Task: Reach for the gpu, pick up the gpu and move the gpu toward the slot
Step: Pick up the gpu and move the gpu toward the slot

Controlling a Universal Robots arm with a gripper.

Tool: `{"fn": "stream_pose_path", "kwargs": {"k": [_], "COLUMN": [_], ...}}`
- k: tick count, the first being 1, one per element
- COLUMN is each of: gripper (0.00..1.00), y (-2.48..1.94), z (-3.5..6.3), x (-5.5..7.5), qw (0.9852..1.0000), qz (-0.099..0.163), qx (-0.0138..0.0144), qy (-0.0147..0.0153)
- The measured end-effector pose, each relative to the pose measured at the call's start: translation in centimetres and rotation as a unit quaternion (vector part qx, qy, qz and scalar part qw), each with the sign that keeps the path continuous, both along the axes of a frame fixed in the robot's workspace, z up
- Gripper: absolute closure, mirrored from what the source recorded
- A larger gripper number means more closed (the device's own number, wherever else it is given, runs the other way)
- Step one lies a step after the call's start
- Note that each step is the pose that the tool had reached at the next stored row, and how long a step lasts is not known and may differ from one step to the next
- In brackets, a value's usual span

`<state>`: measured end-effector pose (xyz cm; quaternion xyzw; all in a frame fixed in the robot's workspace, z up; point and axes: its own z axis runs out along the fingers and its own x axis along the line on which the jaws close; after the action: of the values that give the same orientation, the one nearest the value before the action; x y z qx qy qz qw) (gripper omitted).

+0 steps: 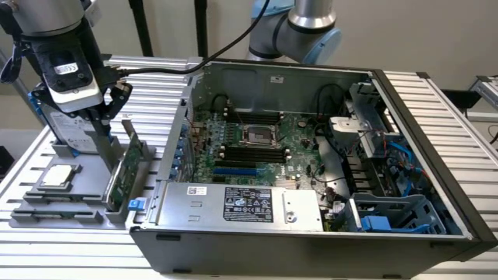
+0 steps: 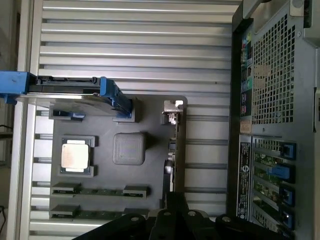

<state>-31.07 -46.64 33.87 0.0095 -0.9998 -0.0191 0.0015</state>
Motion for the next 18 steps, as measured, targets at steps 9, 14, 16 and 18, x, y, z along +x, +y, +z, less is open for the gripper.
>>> {"fn": "stream_pose_path", "kwargs": {"k": [9,14,16,18], "gripper": [0.89,0.7,0.7,0.58], "y": [0.0,0.0,0.0,0.0], "z": [0.0,0.0,-0.01,-0.14], "x": [0.0,0.0,0.0,0.0], "qw": [1.0,1.0,1.0,1.0], "qz": [0.0,0.0,0.0,0.0], "qx": [0.0,0.0,-0.0001,-0.0002], "qy": [0.0,0.0001,0.0001,0.0]}}
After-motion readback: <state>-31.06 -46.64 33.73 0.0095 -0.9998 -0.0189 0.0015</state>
